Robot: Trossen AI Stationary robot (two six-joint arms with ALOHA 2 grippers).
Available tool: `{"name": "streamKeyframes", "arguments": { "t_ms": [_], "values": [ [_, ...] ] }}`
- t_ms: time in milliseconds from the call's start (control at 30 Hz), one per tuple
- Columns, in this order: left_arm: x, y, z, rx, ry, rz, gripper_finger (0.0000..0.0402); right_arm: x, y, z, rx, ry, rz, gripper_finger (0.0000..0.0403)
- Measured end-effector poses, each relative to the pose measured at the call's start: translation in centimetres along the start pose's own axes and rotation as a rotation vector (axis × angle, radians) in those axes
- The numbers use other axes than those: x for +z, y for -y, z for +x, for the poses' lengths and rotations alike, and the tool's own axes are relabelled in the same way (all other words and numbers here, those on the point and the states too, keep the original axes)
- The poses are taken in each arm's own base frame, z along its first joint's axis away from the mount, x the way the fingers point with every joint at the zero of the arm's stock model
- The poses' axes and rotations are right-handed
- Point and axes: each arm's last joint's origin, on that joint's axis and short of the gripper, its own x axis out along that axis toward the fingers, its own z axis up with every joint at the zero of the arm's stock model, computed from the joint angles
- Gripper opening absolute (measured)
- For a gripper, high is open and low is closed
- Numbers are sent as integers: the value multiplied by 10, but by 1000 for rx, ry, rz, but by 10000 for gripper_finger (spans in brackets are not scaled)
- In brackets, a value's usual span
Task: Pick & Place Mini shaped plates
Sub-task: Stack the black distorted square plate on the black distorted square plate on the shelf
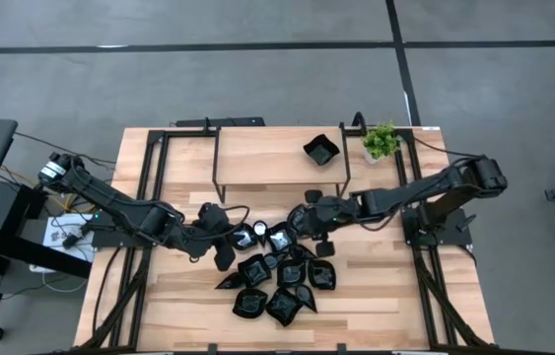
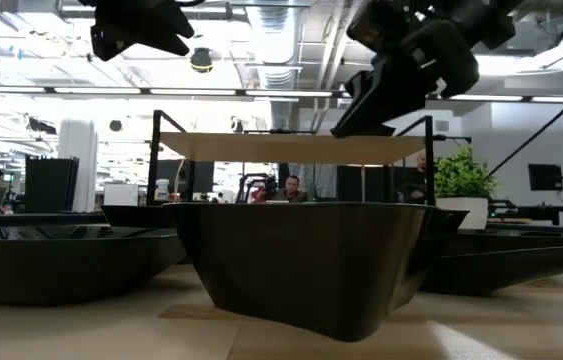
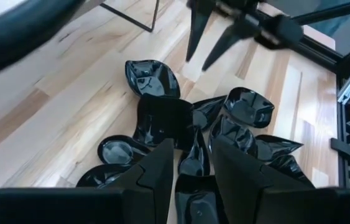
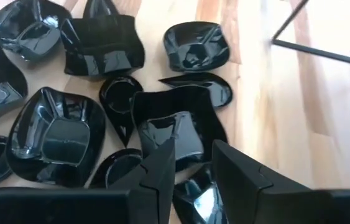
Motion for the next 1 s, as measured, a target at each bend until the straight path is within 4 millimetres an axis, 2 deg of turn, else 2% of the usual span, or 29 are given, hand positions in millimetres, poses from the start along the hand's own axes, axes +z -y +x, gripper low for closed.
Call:
{"name": "streamKeyframes", "arguments": {
  "t_ms": [267, 467, 700, 867, 1000],
  "values": [
    [1, 1, 0, -5, 5, -3, 113, -3, -17, 15, 43, -13, -28, 102],
    [1, 1, 0, -7, 8, -3, 113, -8, -23, 31, 95, -35, -24, 102],
    [1, 1, 0, -9, 10, -4, 113, 6, -23, 47, 99, -49, -39, 102],
    [1, 1, 0, -9, 10, -5, 113, 3, -24, 56, 116, -169, -59, 102],
    [1, 1, 0, -11, 11, -6, 113, 8, -27, 60, 123, -170, -71, 102]
  ]
}}
